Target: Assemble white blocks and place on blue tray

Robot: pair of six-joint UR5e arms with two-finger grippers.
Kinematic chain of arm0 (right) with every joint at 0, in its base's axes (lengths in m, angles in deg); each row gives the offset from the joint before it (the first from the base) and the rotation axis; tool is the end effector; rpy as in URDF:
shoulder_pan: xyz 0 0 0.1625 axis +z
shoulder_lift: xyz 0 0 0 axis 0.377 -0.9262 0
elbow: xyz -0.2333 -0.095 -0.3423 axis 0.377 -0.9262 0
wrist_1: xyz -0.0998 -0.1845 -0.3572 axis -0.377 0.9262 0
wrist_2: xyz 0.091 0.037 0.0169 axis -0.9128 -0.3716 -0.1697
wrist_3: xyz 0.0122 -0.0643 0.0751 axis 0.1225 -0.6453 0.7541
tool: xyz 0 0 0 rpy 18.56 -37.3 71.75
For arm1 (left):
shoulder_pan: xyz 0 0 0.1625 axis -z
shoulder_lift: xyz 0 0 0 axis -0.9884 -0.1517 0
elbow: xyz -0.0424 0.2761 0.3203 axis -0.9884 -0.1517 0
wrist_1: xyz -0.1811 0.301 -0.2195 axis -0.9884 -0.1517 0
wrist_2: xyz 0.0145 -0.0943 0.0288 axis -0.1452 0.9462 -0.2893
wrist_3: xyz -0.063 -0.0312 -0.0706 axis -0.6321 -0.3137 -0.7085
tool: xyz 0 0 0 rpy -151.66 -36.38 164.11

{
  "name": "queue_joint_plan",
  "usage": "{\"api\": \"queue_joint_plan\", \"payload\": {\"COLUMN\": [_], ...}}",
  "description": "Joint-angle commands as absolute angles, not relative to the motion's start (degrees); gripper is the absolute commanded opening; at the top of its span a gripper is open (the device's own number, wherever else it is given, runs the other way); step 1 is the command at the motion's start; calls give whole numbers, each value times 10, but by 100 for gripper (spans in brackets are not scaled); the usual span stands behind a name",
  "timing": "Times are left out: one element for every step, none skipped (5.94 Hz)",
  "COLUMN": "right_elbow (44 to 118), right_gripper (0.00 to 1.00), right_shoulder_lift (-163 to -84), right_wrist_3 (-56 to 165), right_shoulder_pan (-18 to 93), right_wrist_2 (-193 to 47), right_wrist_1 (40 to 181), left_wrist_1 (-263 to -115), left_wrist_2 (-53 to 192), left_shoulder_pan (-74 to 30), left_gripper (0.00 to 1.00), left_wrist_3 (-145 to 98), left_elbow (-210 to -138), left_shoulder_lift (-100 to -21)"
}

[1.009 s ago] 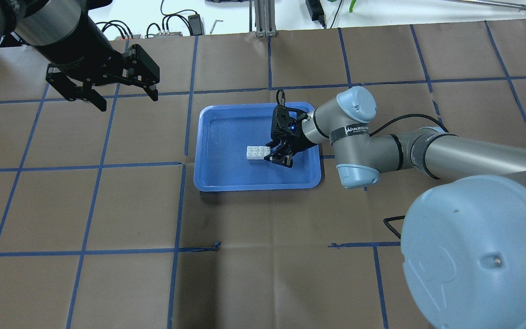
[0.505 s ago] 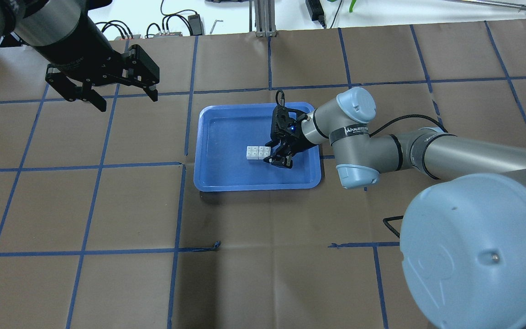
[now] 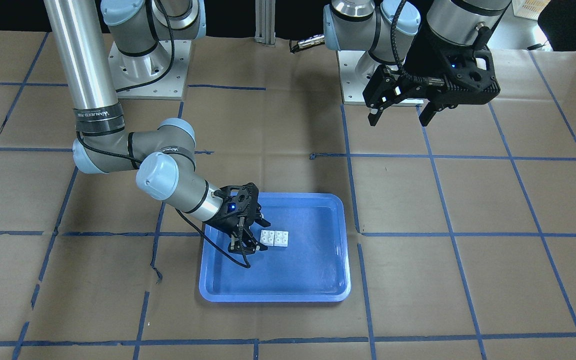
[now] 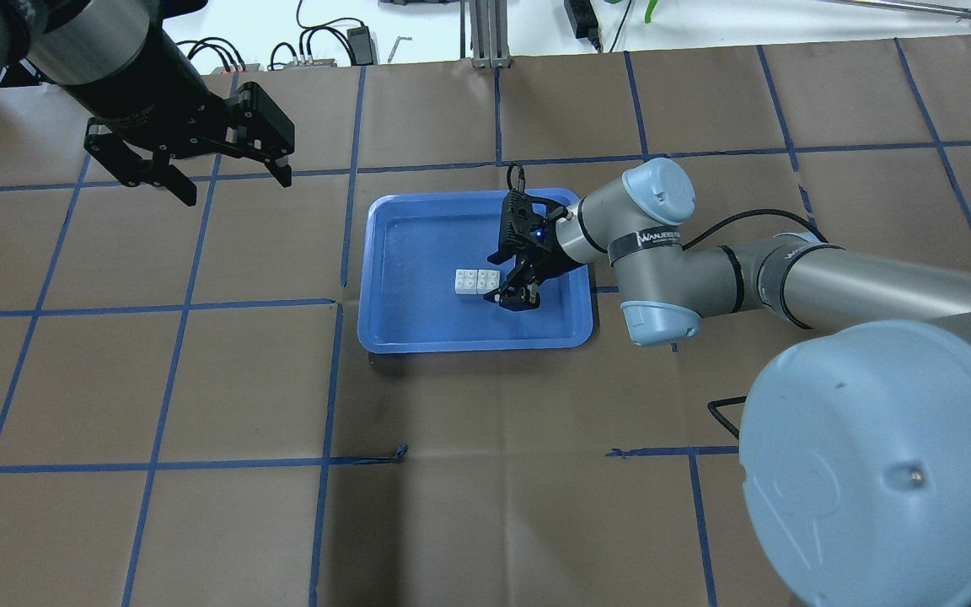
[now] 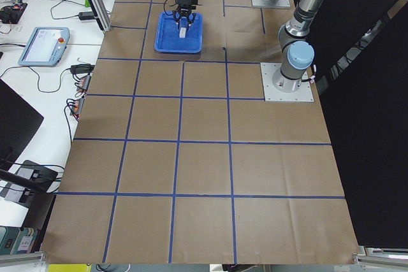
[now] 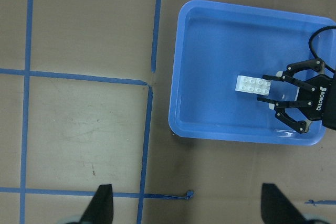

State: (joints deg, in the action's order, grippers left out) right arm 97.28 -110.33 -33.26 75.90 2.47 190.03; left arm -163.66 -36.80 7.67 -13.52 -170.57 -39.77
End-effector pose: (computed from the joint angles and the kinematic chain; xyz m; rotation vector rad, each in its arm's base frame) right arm 0.2744 -0.5541 0.1524 -1.7370 1.9457 -0.7222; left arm -0.1338 -0.4885 0.5185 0.1553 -3.0402 0.0698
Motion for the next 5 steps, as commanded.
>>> {"api": "queue_joint_plan", "payload": {"right_elbow": [958, 941, 920, 897, 884], "right_gripper": [100, 100, 100, 100, 100], "right_shoulder_lift": [-1118, -1148, -1188, -1220, -1252], "right_wrist_3": [-300, -294, -293, -251, -188], "right_shoulder_pan": [753, 750, 741, 717, 699], "right_wrist_2": [28, 34, 43, 82, 115], "right_wrist_1": [1893, 1828, 1735, 1644, 1580], "left_wrist_1": [-1637, -1637, -1637, -1636, -1636], "left_wrist_2": [-368, -367, -368, -367, -367], "left_shoulder_pan": [77, 77, 77, 76, 77], "left_gripper": [99, 99, 99, 99, 99], "left_wrist_3": [-135, -135, -135, -135, -135], "left_elbow": [-1706, -1706, -1706, -1706, -1706], "left_shoulder_lift": [-398, -398, -398, -398, -398]}}
